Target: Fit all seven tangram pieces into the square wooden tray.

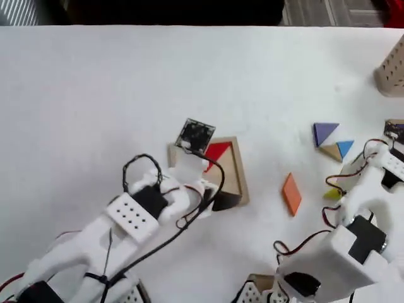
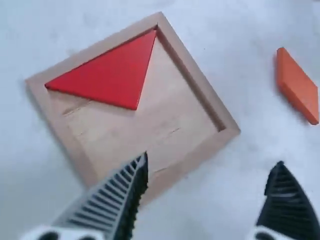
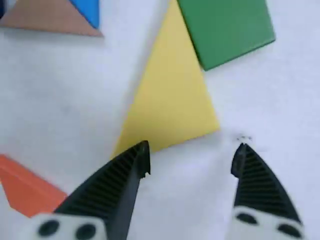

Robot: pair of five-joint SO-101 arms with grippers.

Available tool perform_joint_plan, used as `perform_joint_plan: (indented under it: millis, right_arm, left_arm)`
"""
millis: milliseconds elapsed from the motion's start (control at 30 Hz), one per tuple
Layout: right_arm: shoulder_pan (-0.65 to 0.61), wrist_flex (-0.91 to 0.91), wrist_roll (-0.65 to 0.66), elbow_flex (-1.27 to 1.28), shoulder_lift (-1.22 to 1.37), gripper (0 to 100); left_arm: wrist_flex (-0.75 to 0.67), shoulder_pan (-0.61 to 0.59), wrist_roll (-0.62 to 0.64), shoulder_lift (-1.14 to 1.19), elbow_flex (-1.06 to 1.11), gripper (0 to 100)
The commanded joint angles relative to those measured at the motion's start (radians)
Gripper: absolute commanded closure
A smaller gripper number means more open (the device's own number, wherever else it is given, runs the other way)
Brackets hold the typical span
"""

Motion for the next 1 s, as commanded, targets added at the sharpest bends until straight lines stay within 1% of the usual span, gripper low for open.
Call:
perform_joint_plan:
  millis: [0, 100, 267, 400, 533, 733, 900, 967]
  right_arm:
    - [-0.045, -0.004, -0.049, -0.044, -0.004, 73.0]
    - [-0.041, -0.065, -0.087, -0.044, 0.021, 73.0]
    - [-0.041, -0.139, -0.092, -0.061, 0.104, 73.0]
    - [-0.015, -0.147, -0.094, -0.166, 0.217, 72.9]
    - [0.005, -0.140, -0.083, -0.292, 0.407, 72.8]
    - [0.010, -0.094, 0.009, -0.502, 0.704, 72.8]
    - [0.012, -0.035, 0.057, -0.680, 0.888, 73.0]
    - [0.010, -0.004, 0.081, -0.735, 0.940, 75.5]
  left_arm:
    - [-0.057, 0.015, -0.011, -0.030, 0.012, 63]
    - [-0.058, 0.015, -0.011, -0.030, 0.014, 63]
    - [-0.058, 0.015, -0.011, -0.030, 0.015, 63]
    - [-0.057, 0.015, -0.011, -0.030, 0.015, 63]
    - [-0.055, 0.015, -0.011, -0.030, 0.015, 63]
    - [-0.055, 0.016, -0.011, -0.030, 0.015, 63]
    - [-0.055, 0.016, -0.011, -0.030, 0.015, 63]
    - [-0.055, 0.016, -0.011, -0.030, 0.015, 63]
